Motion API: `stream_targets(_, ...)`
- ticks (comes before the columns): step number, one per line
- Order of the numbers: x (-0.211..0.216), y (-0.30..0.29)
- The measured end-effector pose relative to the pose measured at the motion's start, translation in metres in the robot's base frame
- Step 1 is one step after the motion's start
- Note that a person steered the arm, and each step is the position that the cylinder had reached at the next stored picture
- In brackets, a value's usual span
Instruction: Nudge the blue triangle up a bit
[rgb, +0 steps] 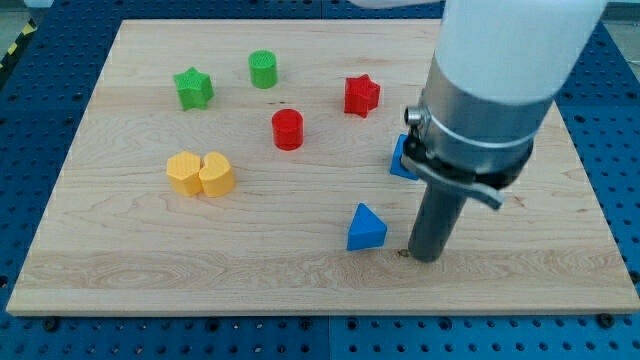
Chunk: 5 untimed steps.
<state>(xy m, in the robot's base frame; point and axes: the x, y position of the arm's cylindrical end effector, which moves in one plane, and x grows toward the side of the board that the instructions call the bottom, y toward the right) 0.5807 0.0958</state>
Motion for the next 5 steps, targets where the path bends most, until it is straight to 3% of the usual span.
stream_targets(3, 0.01, -0.036)
stream_targets(5, -0.014, -0.051)
